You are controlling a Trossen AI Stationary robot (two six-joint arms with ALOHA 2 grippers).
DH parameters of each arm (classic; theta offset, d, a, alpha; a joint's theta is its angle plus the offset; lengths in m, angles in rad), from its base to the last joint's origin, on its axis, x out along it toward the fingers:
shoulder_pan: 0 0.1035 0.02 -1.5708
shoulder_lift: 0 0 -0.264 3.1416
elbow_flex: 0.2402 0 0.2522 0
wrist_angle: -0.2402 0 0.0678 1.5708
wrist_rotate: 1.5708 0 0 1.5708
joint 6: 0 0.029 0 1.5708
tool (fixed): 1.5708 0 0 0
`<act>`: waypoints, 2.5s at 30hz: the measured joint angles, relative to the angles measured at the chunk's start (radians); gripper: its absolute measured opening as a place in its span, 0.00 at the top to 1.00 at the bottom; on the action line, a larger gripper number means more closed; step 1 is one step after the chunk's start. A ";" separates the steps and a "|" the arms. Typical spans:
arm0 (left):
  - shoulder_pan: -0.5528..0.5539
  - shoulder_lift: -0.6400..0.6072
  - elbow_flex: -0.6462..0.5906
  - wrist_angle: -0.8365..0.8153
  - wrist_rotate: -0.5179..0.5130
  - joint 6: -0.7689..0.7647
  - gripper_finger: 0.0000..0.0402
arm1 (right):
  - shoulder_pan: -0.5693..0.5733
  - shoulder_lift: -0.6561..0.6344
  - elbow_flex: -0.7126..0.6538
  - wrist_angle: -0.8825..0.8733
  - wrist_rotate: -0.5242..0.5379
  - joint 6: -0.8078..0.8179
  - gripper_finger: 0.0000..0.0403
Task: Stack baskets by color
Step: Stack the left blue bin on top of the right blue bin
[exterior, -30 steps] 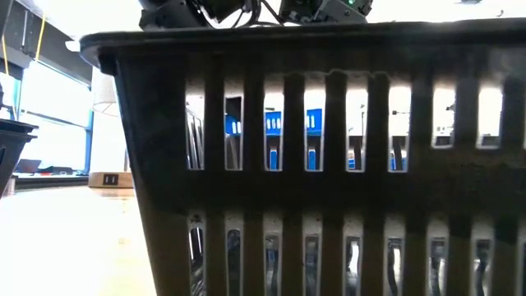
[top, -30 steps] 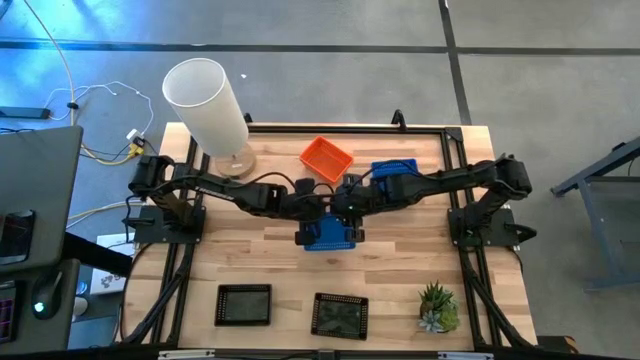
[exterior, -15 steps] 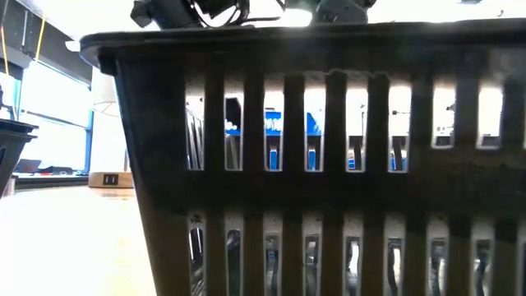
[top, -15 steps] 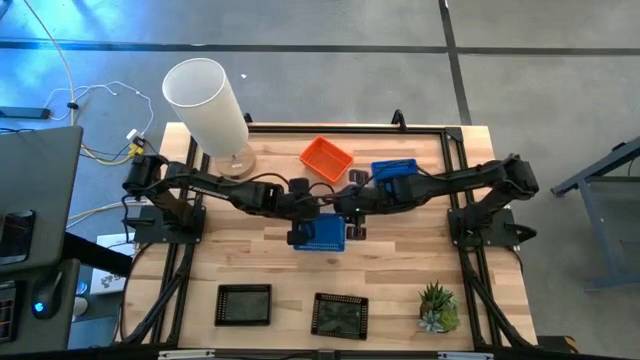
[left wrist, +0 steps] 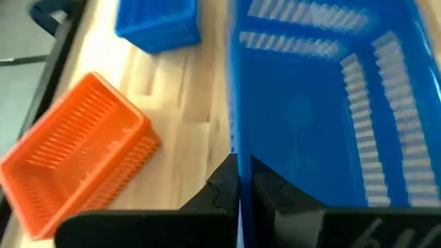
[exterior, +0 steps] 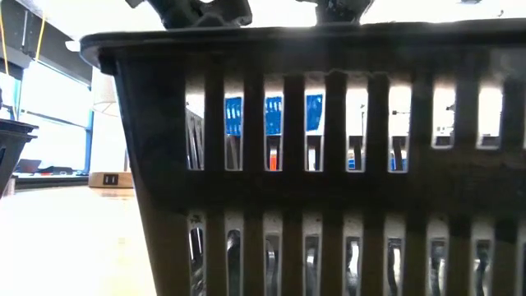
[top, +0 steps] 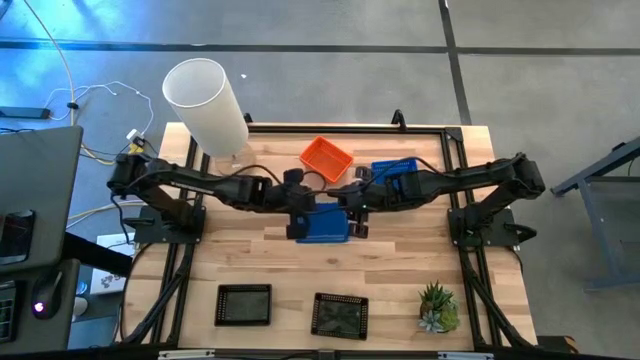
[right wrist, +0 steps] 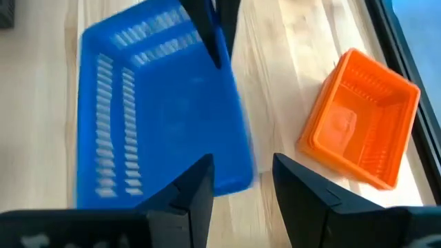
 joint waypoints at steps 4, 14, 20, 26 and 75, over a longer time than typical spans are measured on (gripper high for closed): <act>0.000 -0.029 0.000 -0.006 -0.028 -0.004 1.00 | 0.000 0.000 0.000 0.040 0.002 -0.026 0.66; -0.028 -0.038 0.000 0.045 -0.026 0.044 1.00 | -0.020 0.000 0.000 0.067 -0.001 -0.035 0.66; -0.062 -0.036 0.000 0.081 -0.043 0.117 1.00 | -0.035 0.000 0.000 0.051 -0.038 -0.014 0.68; -0.072 -0.035 0.000 0.122 -0.125 0.149 1.00 | -0.042 0.000 0.001 0.029 -0.078 0.001 0.78; -0.045 -0.036 -0.001 -0.074 -0.124 0.085 0.65 | -0.084 -0.001 -0.001 -0.242 0.068 0.086 1.00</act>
